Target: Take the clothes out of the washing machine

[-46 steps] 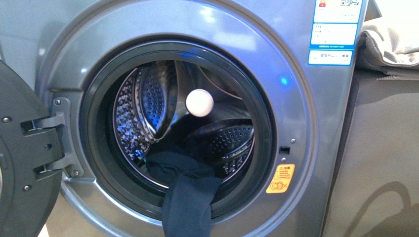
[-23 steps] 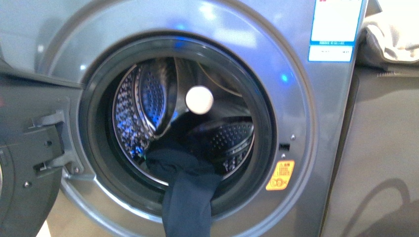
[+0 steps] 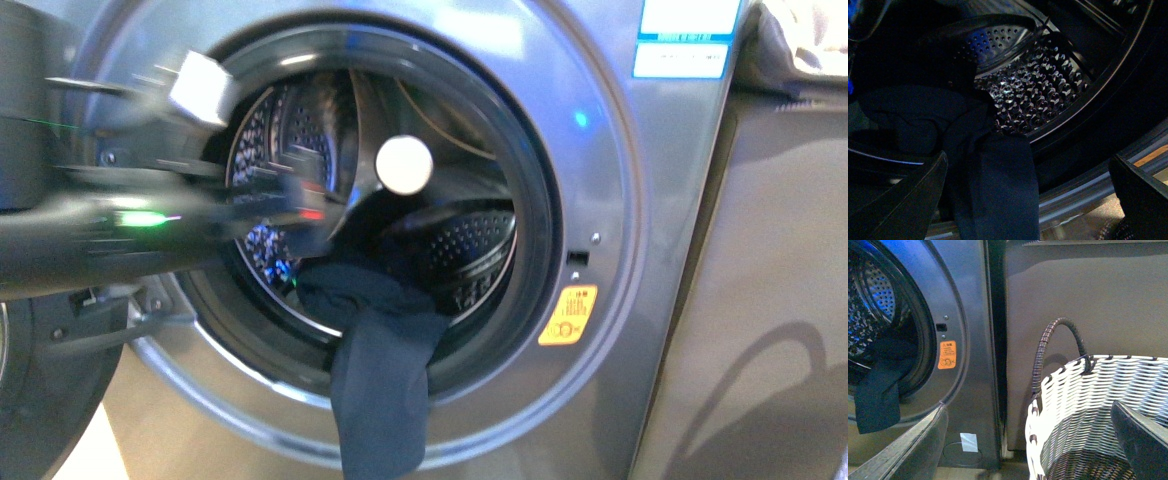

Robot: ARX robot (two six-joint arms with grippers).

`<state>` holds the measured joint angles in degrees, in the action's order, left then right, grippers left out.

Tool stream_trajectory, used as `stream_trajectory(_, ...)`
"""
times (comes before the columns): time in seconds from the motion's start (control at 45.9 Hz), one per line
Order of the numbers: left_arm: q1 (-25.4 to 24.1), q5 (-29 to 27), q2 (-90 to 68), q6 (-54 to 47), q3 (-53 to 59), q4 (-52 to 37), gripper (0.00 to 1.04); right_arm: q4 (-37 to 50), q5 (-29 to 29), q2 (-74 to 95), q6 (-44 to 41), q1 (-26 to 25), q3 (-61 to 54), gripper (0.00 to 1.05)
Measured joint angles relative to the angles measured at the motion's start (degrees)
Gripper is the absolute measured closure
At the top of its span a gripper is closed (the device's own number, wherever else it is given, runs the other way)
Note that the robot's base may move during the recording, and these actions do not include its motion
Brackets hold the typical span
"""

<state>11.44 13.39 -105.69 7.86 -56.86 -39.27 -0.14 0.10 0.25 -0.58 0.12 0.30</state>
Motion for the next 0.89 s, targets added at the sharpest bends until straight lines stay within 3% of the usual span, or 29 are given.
stream_trajectory(0.545, 4.31, -8.85, -23.41, -4.90, -27.74, 13.64, 0.06, 0.00, 0.00, 0.00, 0.00, 0.00, 0.00, 0.08)
stream_trajectory(0.893, 4.46, -11.72, -30.67, -7.48, -31.63, 17.86, 0.06, 0.00, 0.00, 0.00, 0.00, 0.00, 0.00, 0.08)
